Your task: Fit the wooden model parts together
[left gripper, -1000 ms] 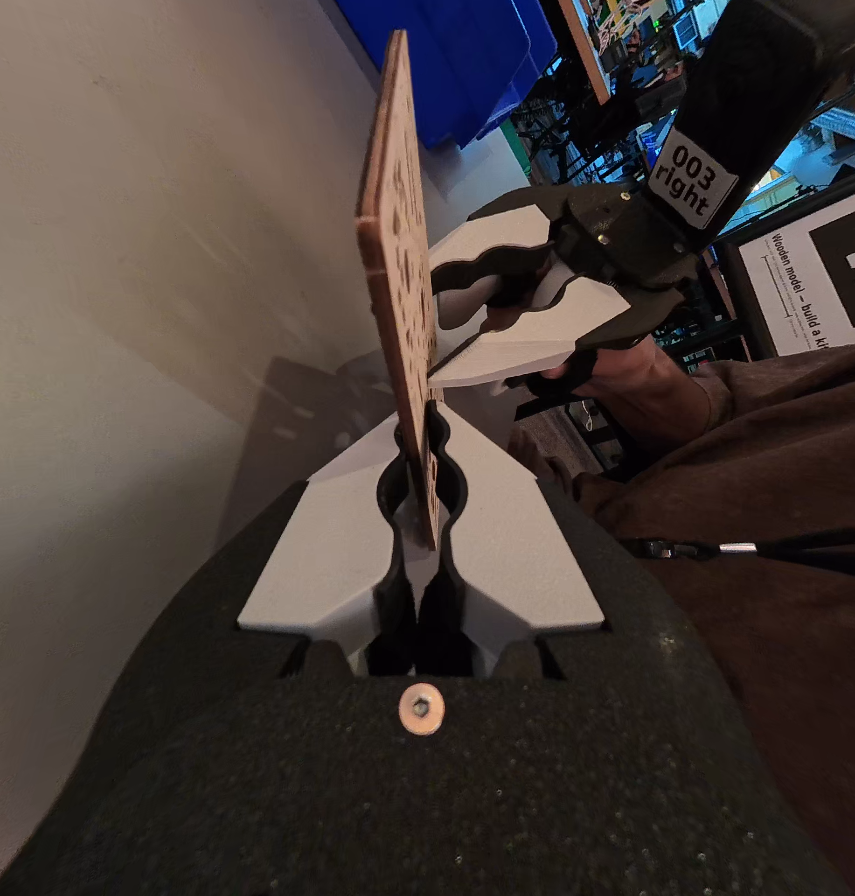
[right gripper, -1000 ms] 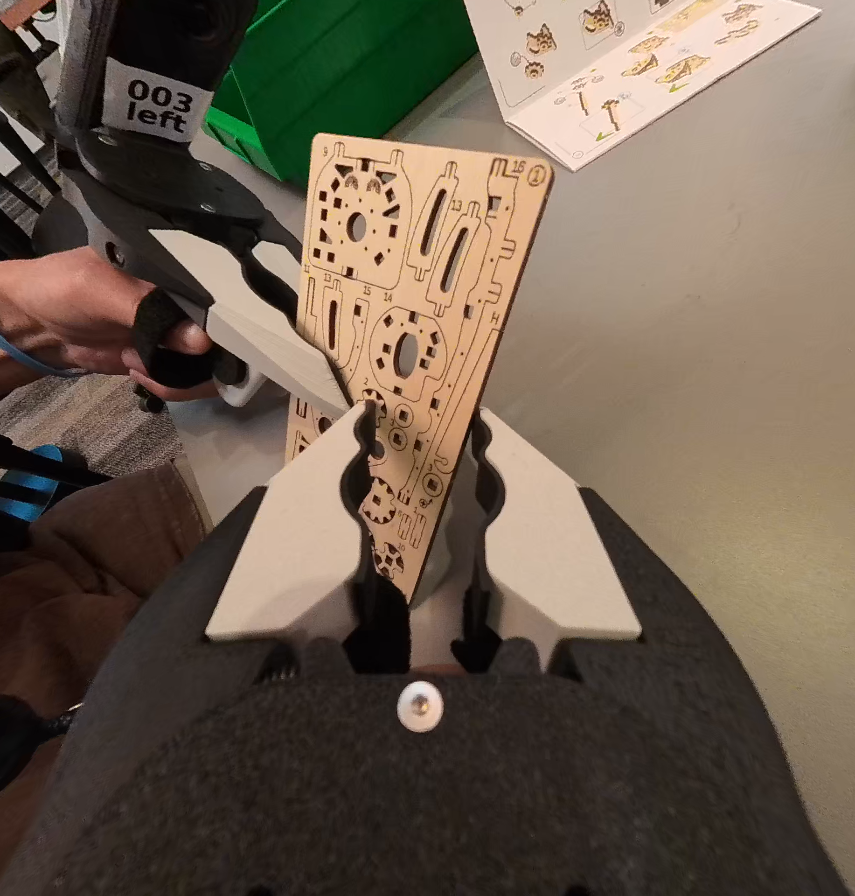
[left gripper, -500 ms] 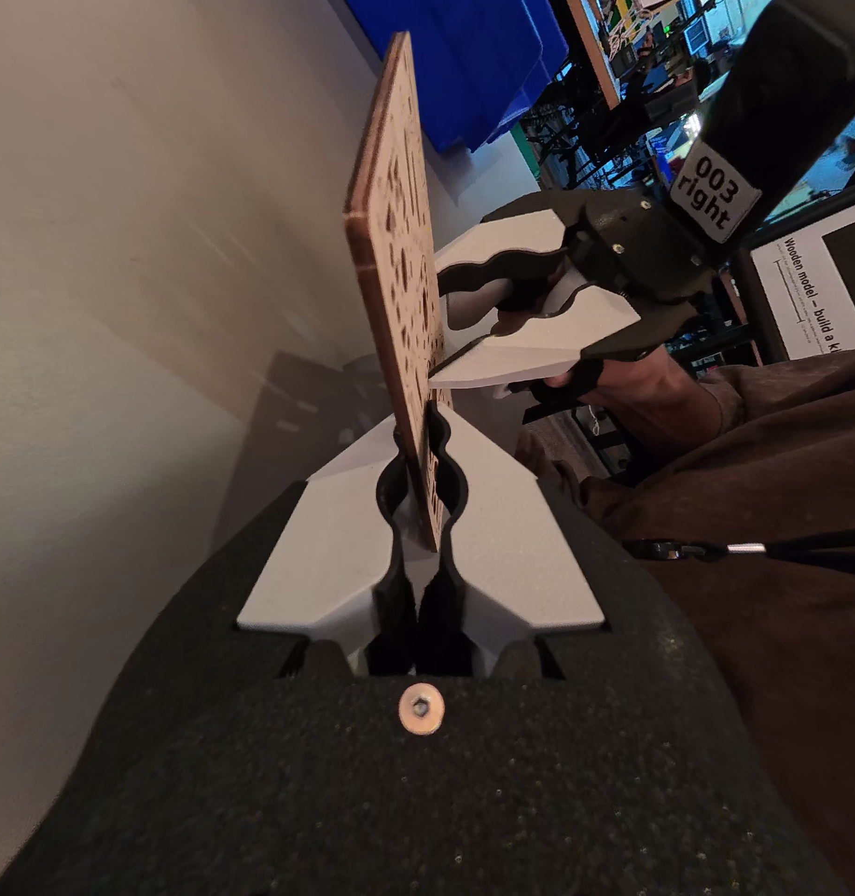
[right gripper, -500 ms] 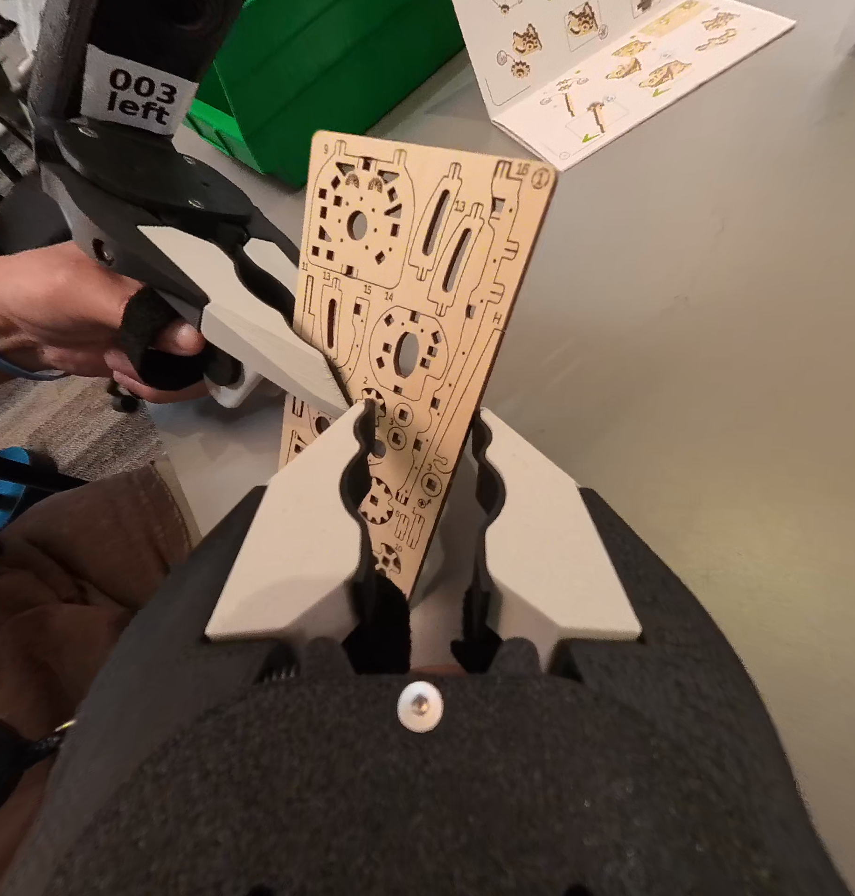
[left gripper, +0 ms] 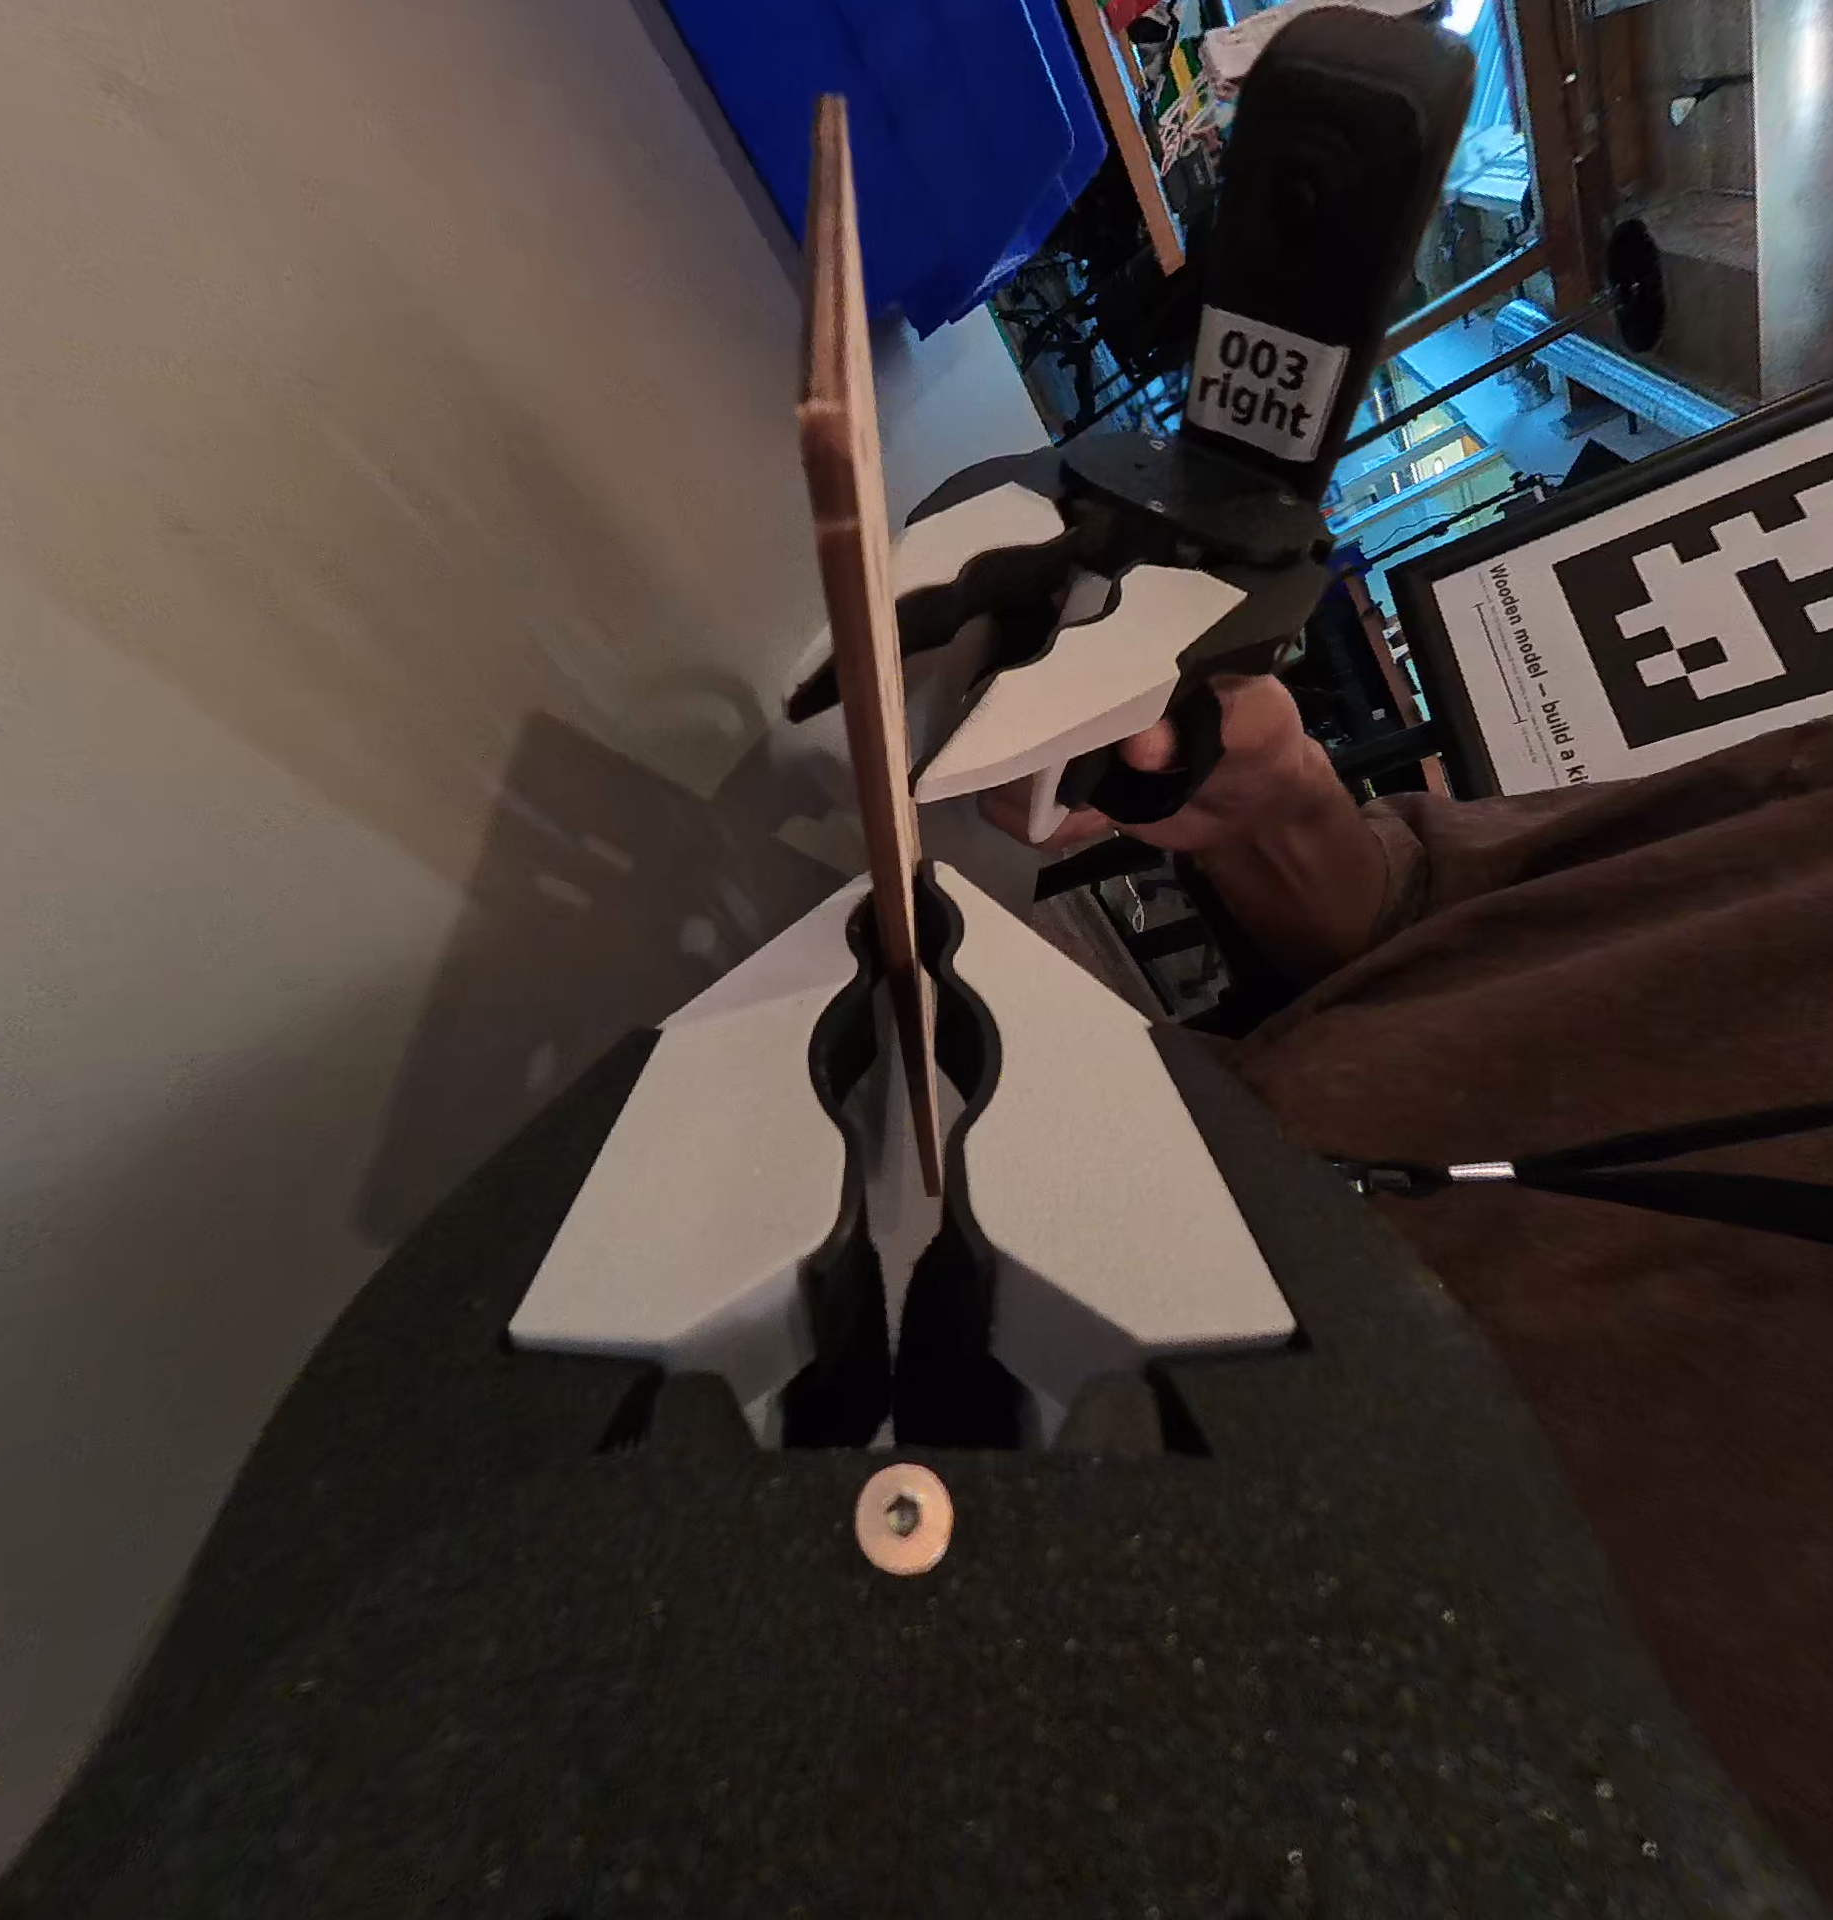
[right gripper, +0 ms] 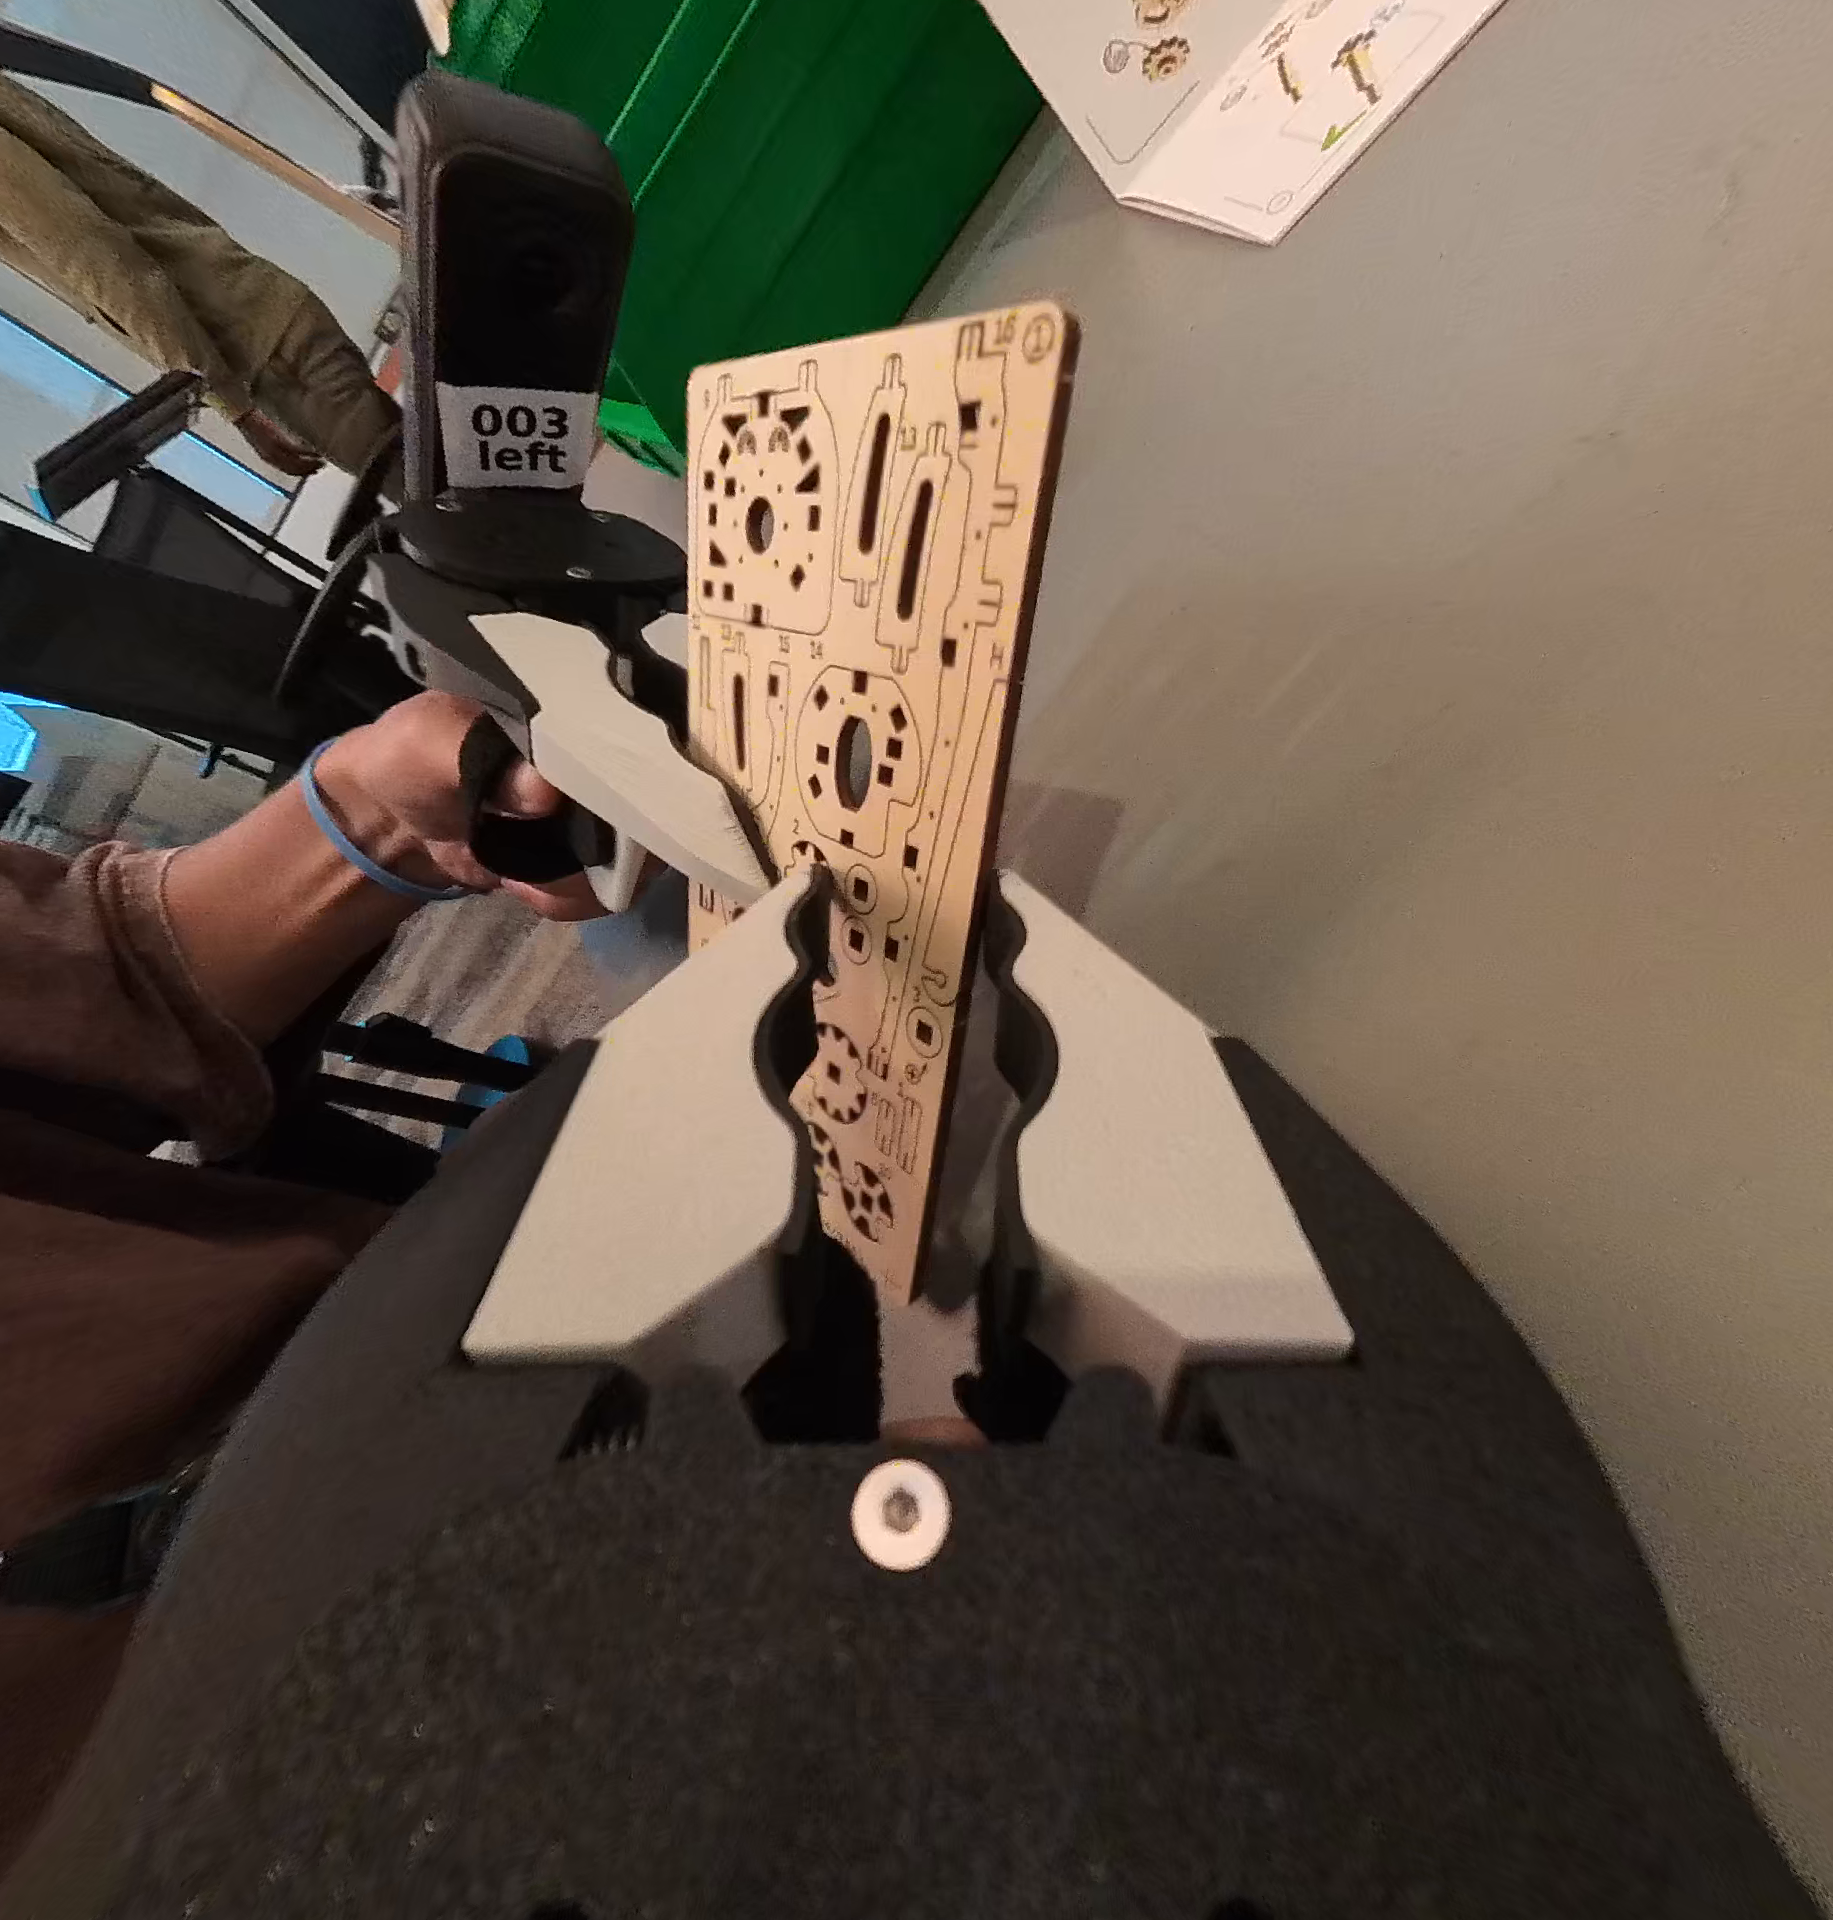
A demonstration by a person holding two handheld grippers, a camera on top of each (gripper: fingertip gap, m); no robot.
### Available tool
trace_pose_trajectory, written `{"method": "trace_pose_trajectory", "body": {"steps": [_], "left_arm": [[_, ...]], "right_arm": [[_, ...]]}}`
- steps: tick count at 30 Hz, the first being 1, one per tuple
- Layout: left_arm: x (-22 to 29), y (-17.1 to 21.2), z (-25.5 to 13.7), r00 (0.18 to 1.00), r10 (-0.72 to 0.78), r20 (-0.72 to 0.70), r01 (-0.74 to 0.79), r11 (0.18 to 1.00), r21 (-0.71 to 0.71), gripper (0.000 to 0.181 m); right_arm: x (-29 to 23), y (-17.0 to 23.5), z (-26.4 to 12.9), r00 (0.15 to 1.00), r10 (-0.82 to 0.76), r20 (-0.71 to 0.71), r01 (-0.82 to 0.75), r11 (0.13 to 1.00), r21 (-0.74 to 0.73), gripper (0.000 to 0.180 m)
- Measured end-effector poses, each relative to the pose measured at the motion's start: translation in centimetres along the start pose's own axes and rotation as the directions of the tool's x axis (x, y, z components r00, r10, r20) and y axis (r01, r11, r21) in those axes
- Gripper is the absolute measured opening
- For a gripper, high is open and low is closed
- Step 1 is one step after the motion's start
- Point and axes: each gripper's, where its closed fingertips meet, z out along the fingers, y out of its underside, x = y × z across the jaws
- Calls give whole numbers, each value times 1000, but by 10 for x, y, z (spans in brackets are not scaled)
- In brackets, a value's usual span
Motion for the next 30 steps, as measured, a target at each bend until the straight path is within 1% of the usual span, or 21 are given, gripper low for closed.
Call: {"method": "trace_pose_trajectory", "body": {"steps": [2, 4, 6, 7, 8, 9, 10, 14, 18, 20, 22, 23, 27, 30], "left_arm": [[2, -1, -1, 1000, -13, -15, 14, 1000, 4, 5], [2, -6, -5, 1000, -22, -15, 22, 999, 29, 17], [-1, -13, -13, 1000, -27, 1, 27, 998, 65, 21], [-2, -14, -16, 1000, -29, 0, 29, 997, 74, 19], [-3, -14, -18, 1000, -26, 0, 26, 997, 75, 6], [-4, -12, -19, 1000, -19, 7, 19, 997, 70, 1], [-3, -11, -18, 1000, -11, 12, 10, 998, 60, 1], [4, -7, -15, 999, 44, 13, -45, 998, 34, 1], [4, -6, -15, 999, 44, 9, -44, 999, 30, 1], [6, -6, -16, 998, 55, -8, -55, 998, 28, 1], [12, -8, -16, 996, 77, -44, -75, 997, 33, 1], [14, -9, -16, 995, 88, -53, -86, 996, 34, 1], [14, -10, -14, 994, 94, -64, -93, 995, 30, 1], [11, -8, -12, 994, 95, -46, -94, 995, 20, 1]], "right_arm": [[2, 0, -1, 1000, 4, -2, -4, 1000, -3, 27], [4, 4, -1, 999, -30, -25, 30, 999, -23, 27], [1, 6, 0, 999, -47, -16, 46, 998, -36, 24], [-1, 6, 1, 999, -44, -6, 44, 998, -34, 25], [-3, 6, 3, 999, -36, 3, 36, 999, -32, 26], [-3, 7, 4, 999, -35, 2, 35, 999, -39, 27], [-3, 8, 6, 999, -33, 7, 34, 998, -46, 27], [-16, 15, 10, 991, 44, 128, -32, 995, -91, 28], [-19, 16, 9, 989, 12, 147, 4, 994, -106, 25], [-23, 16, 6, 981, 18, 194, 4, 994, -111, 19], [-31, 11, -1, 959, 53, 278, -27, 995, -96, 12], [-30, 10, -2, 954, 67, 291, -38, 994, -101, 11], [-30, 11, -4, 951, 42, 306, -9, 994, -111, 9], [-26, 16, -2, 963, 10, 269, 26, 991, -130, 10]]}}
